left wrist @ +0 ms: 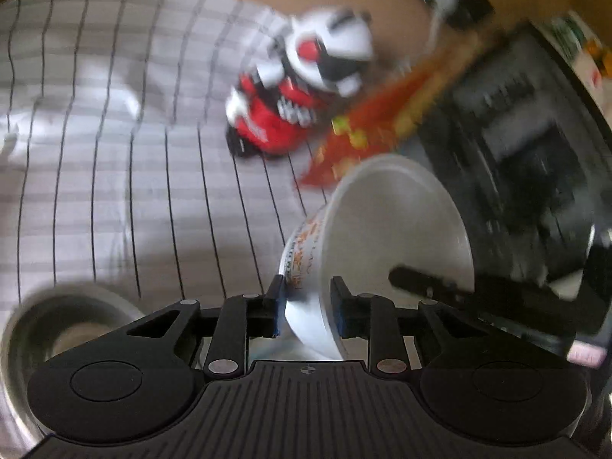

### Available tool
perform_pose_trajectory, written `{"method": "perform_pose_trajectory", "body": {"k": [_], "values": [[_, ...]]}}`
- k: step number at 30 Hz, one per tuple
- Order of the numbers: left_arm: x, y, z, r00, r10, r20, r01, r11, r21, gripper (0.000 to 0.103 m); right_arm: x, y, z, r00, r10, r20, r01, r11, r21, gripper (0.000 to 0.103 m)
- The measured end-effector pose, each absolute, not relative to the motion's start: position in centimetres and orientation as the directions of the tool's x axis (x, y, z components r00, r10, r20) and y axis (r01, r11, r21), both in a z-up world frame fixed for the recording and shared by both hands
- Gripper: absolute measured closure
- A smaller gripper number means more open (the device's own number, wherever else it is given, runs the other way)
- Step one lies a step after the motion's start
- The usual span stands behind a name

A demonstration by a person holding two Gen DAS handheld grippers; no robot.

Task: Organize plates and bowls

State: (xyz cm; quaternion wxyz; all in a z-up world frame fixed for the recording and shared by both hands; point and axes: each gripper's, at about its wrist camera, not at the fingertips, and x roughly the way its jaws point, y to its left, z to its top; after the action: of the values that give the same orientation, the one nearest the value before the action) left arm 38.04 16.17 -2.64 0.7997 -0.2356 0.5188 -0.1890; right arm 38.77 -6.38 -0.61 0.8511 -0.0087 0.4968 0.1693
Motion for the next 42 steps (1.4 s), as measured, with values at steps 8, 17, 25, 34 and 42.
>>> {"method": "perform_pose_trajectory", "body": {"k": [8,17,25,34,42], "values": [[33.6,16.1,-5.5,0.243,-0.592,-0.768,0.088,0.802,-0.59,0.073,33.2,-6.6,-2.7,0.38,0.215,-0.9,-0.263,0.958,0.118,0.078],[32.1,16.4,-6.4,0.216,-0.608,-0.764,0.1,0.792,-0.602,0.074,31.8,-6.2,-5.2,0.345,0.164,-0.924,-0.217,0.972,0.092,0.078],[32.1,17.7,-6.1,0.192,-0.64,-0.744,0.061,0.765,-0.641,0.074,31.9,-6.0,-4.0,0.367,0.181,-0.912,-0.237,0.967,0.097,0.078],[32.8,18.3,-5.6,0.236,-0.623,-0.746,0.027,0.771,-0.636,0.077,33.2,-6.0,-3.4,0.408,0.174,-0.896,-0.217,0.972,0.09,0.079],[32.1,18.4,-6.7,0.226,-0.565,-0.793,0.062,0.821,-0.567,0.078,34.2,-3.9,-1.3,0.437,0.176,-0.882,-0.296,0.954,0.044,0.078]]}}
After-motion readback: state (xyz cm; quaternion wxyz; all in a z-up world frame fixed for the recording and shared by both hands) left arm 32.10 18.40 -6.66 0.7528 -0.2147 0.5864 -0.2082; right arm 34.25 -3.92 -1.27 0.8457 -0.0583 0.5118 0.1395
